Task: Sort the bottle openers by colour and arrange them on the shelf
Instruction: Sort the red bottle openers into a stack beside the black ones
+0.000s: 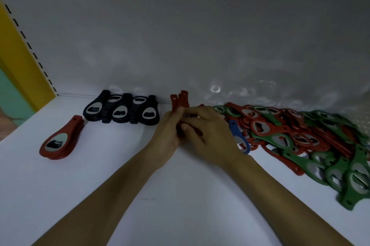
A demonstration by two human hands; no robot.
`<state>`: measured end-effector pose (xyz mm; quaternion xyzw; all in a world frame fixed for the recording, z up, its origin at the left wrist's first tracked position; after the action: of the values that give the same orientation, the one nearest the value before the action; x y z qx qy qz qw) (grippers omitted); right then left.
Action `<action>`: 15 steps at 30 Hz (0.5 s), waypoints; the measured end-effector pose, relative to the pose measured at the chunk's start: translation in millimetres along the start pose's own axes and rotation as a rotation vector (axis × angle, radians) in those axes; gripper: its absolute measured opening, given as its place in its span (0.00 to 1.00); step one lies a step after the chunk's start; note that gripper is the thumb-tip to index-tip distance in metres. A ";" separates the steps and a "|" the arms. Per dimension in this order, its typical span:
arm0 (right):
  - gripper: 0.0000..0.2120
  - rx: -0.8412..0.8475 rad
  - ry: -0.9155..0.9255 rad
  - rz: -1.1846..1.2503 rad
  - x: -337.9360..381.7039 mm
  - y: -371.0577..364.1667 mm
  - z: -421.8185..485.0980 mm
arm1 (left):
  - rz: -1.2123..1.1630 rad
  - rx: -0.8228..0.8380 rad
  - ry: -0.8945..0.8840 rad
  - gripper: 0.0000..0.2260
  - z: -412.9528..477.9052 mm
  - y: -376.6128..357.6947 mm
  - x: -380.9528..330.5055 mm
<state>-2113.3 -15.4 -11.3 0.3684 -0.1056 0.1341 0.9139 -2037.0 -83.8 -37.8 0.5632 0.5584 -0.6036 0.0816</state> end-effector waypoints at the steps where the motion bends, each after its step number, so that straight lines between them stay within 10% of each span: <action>1: 0.12 0.013 -0.014 0.073 -0.3 -1.2 -1.0 | 0.013 -0.024 -0.020 0.16 1.1 2.5 -0.3; 5: 0.11 -0.056 -0.306 0.318 -18.9 12.9 3.7 | 0.073 -0.103 -0.045 0.14 4.5 10.1 -0.1; 11: 0.14 0.383 -0.107 -0.162 -46.9 22.8 4.6 | 0.029 -0.123 -0.045 0.10 4.5 9.5 -1.2; 15: 0.13 0.344 -0.005 -0.359 -40.3 13.8 3.7 | 0.058 -0.125 -0.056 0.11 4.9 9.6 1.0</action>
<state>-2156.0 -15.2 -11.5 0.5318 -0.0161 -0.0152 0.8466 -2033.3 -90.4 -45.4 0.5558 0.5759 -0.5805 0.1499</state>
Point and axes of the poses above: each hand's wrist, its own z-axis towards the middle knuckle, its own y-axis out of the back of the hand, x = y × z, the point moved 4 cm from there along z, towards the middle knuckle, and after that the axes turned 10 degrees about -x, right-handed, at the moved point
